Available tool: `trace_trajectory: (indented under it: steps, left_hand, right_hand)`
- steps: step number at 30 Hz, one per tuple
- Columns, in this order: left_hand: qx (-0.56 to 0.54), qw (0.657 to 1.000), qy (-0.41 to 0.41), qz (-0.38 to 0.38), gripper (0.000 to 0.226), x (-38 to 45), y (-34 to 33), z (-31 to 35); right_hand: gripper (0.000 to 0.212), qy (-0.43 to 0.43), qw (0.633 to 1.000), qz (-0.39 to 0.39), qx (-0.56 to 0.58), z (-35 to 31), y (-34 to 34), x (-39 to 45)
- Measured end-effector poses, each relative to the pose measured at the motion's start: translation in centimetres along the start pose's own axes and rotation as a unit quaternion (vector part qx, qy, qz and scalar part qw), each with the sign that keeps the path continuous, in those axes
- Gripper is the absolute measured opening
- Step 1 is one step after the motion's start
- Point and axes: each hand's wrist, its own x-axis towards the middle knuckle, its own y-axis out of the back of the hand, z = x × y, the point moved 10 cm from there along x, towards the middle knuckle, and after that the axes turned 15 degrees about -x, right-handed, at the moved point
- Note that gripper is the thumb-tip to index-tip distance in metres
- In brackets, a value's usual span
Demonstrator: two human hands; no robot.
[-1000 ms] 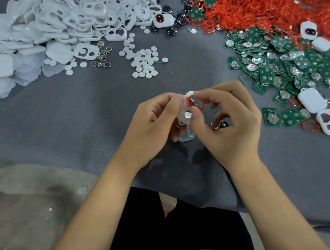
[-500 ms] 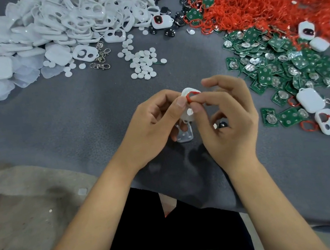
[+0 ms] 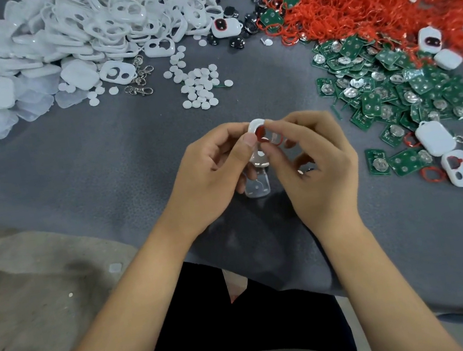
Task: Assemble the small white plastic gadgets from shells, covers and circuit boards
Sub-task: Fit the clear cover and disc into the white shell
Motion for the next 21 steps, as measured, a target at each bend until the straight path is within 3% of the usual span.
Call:
trace_trajectory:
  steps: [7,21]
  left_hand:
    - [0.003,1.0,0.014,0.011,0.021,0.04,0.26,-0.44]
    - [0.005,0.999,0.023,-0.036,0.022,0.0,-0.4,-0.42]
  right_hand:
    - [0.017,-0.009,0.999,-0.006,0.037,0.33,-0.14,-0.04]
    - [0.016,-0.032,0.997,-0.026,0.064,0.57,-0.2,-0.1]
